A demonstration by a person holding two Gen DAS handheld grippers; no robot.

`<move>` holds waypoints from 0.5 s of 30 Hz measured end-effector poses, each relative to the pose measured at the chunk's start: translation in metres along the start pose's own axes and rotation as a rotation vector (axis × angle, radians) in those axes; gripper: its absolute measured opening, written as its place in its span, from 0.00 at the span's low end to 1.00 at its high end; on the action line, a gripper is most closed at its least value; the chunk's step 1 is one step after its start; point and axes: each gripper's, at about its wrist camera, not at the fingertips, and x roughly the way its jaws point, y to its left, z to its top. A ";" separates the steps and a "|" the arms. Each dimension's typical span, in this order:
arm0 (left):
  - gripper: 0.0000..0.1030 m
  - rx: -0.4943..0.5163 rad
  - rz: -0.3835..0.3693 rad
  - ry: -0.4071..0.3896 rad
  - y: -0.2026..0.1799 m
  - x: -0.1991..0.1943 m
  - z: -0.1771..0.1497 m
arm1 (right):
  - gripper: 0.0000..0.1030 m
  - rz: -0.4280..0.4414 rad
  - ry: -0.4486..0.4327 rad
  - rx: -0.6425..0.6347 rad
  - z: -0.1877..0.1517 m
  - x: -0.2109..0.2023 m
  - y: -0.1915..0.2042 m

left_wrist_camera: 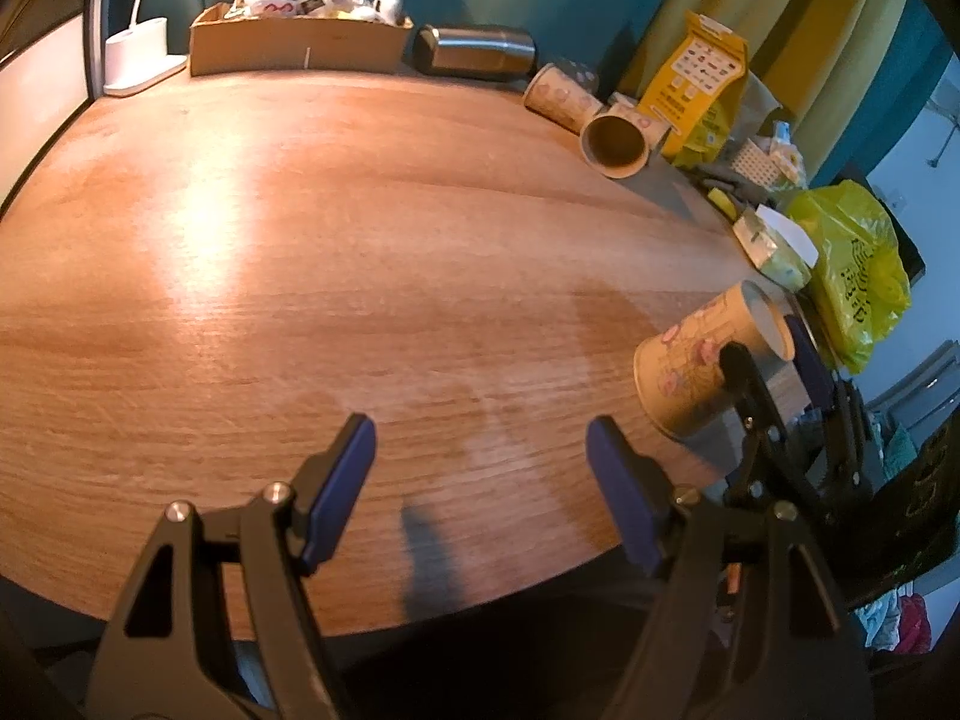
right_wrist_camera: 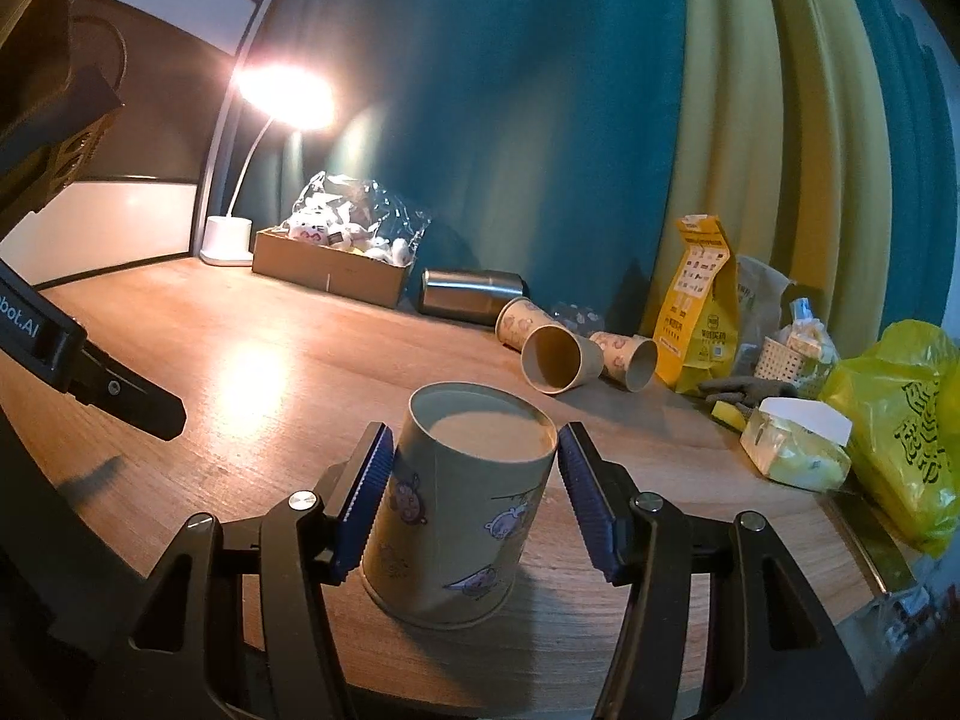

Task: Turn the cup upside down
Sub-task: 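Rotate the cup with the right gripper so its rim faces up, then lower the cup onto the table and open the right gripper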

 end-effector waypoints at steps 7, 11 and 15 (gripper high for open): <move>0.72 -0.006 0.004 0.000 0.002 0.001 0.001 | 0.59 -0.005 -0.002 -0.002 0.000 0.004 -0.002; 0.72 -0.007 0.011 0.002 0.003 0.003 0.005 | 0.59 -0.010 -0.002 -0.003 0.000 0.009 -0.002; 0.72 -0.001 0.011 -0.003 0.000 0.003 0.009 | 0.59 -0.011 0.004 0.009 0.001 0.011 -0.003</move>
